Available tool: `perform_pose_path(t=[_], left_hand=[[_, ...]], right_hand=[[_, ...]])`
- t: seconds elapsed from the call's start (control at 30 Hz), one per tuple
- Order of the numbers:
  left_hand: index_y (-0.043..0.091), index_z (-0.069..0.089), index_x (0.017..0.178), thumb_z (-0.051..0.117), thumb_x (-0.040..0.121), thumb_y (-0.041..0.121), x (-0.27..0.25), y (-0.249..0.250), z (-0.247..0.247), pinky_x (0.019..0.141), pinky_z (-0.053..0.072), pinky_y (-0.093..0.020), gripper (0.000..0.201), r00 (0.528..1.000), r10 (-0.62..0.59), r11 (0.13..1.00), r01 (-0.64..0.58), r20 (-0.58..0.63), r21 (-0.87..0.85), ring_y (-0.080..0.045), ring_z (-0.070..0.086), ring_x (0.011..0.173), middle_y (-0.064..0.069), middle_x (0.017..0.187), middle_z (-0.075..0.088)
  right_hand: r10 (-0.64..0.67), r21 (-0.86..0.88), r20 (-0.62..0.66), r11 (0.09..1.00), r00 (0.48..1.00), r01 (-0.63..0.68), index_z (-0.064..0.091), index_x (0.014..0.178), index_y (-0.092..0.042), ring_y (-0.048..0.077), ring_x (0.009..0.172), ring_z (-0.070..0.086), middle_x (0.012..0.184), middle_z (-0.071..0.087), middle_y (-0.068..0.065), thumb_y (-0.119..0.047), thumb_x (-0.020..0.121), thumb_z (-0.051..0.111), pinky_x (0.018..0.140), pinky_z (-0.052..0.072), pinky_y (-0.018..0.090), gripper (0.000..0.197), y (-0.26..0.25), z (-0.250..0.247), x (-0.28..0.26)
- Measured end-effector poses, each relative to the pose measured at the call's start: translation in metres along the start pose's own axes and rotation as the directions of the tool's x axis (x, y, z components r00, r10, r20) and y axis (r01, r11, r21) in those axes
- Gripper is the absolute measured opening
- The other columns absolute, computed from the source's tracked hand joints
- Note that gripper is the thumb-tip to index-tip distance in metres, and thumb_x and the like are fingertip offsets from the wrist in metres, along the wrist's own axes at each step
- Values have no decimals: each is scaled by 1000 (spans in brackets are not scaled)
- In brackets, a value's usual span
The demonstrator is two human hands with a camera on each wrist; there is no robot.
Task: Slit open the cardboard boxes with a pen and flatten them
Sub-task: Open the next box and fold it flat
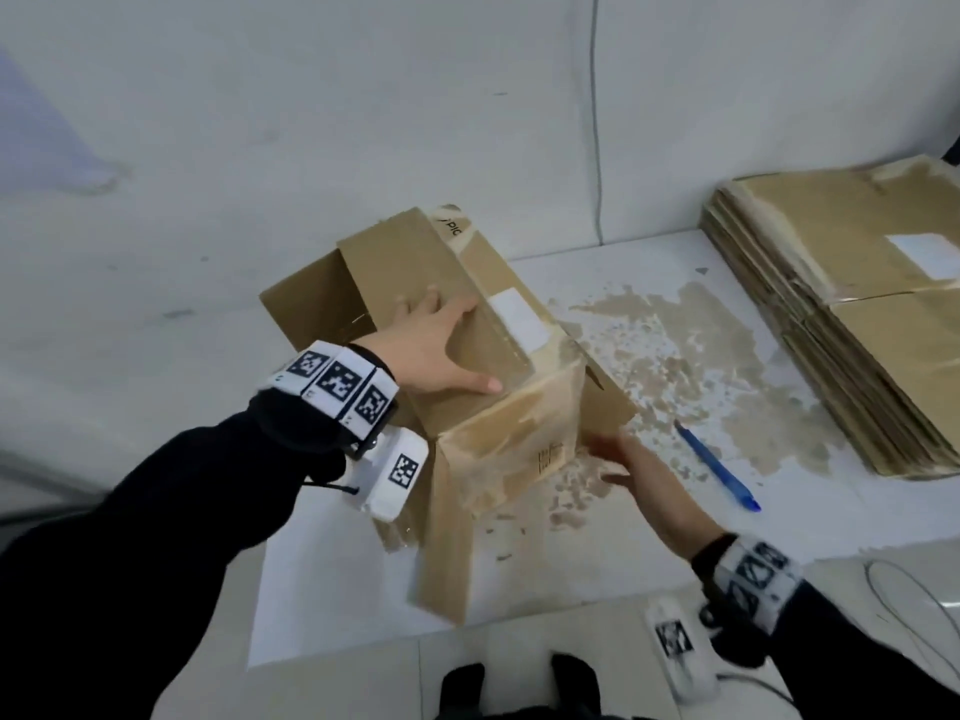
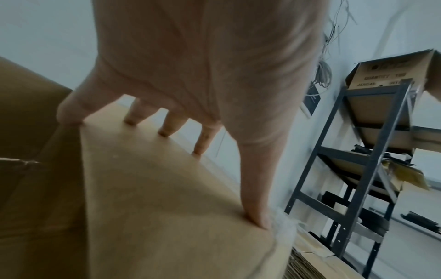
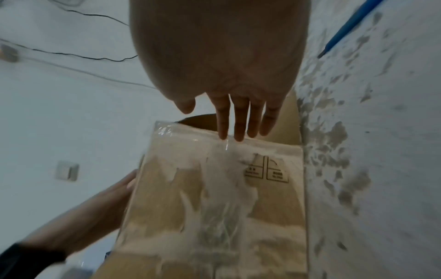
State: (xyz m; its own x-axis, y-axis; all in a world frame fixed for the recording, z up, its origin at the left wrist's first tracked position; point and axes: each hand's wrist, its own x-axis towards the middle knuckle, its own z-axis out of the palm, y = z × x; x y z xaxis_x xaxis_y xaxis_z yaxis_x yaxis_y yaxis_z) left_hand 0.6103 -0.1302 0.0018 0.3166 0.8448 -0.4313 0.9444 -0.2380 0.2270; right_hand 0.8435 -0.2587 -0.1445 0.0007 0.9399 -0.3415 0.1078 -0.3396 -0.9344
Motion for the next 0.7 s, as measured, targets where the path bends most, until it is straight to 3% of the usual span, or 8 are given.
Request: perform_pose_path(t=[0.17, 0.23, 0.3, 0.37, 0.43, 0.53, 0.63, 0.7], left_hand=[[27, 2, 151, 69, 66, 67, -12, 17, -1, 115, 16, -58, 115, 1000, -29, 999, 29, -2, 23, -37, 1, 146, -8, 160, -8], [23, -16, 150, 73, 66, 63, -25, 25, -1, 115, 10, -60, 129, 987, -35, 998, 42, -157, 44, -35, -3, 146, -10, 158, -20], [22, -29, 145, 73, 66, 61, -38, 36, 1, 112, 3, -64, 135, 899, 104, 971, 1, -426, 239, -37, -15, 144, -16, 155, -26], [19, -5, 152, 60, 77, 56, -45, 49, 3, 113, -1, -62, 106, 752, 392, 840, -56, -531, 540, -37, -6, 146, -21, 158, -6], [13, 41, 143, 56, 86, 41, -47, 56, 10, 115, 3, -57, 65, 692, 555, 673, -47, -461, 738, -33, 23, 143, -21, 151, 33], [14, 56, 119, 55, 87, 33, -57, 66, 22, 108, 24, -42, 37, 816, 400, 773, -57, -416, 632, -28, 50, 121, -11, 122, 59], [20, 45, 95, 36, 91, 44, -67, 90, 31, 75, 27, -29, 25, 815, 190, 925, 39, -547, 378, -20, 48, 99, -4, 106, 56], [18, 49, 94, 31, 95, 48, -65, 109, 38, 71, 28, -32, 35, 777, 54, 925, 197, -627, 325, -21, 48, 94, -5, 100, 55]], right_hand=[[-174, 317, -156, 924, 972, 216, 42, 132, -28, 13, 127, 46, 124, 52, -13, -50, 99, 5, 101, 36, 27, 54, -54, -3, 43], [-339, 395, -184, 834, 923, 385, 45, 121, -35, 8, 120, 52, 121, 55, -14, -49, 99, 5, 100, 41, 23, 48, -86, -6, 51], [-506, 238, -73, 828, 859, 508, 54, 109, -38, 11, 125, 48, 127, 53, -10, -51, 100, 15, 107, 37, 29, 42, -110, -5, 57], [-590, -56, 127, 799, 798, 599, 59, 107, -41, 7, 133, 38, 139, 41, -11, -46, 97, 34, 112, 30, 31, 27, -122, -2, 68], [-554, -161, 289, 776, 781, 610, 52, 119, -36, 10, 136, 33, 145, 33, -8, -43, 89, 54, 113, 28, 36, 31, -126, -1, 83], [-317, -182, 441, 884, 840, 430, 25, 142, -27, 14, 137, 29, 151, 27, -2, -42, 82, 66, 114, 28, 38, 74, -135, -5, 103], [-218, -236, 530, 890, 820, 389, 43, 135, -13, 7, 120, 49, 133, 51, -1, -32, 98, 45, 109, 35, 25, 42, -136, -13, 116], [-268, -295, 492, 844, 828, 448, 58, 117, -11, 2, 106, 54, 112, 61, -4, -22, 99, 43, 102, 36, 20, 26, -135, -25, 117]])
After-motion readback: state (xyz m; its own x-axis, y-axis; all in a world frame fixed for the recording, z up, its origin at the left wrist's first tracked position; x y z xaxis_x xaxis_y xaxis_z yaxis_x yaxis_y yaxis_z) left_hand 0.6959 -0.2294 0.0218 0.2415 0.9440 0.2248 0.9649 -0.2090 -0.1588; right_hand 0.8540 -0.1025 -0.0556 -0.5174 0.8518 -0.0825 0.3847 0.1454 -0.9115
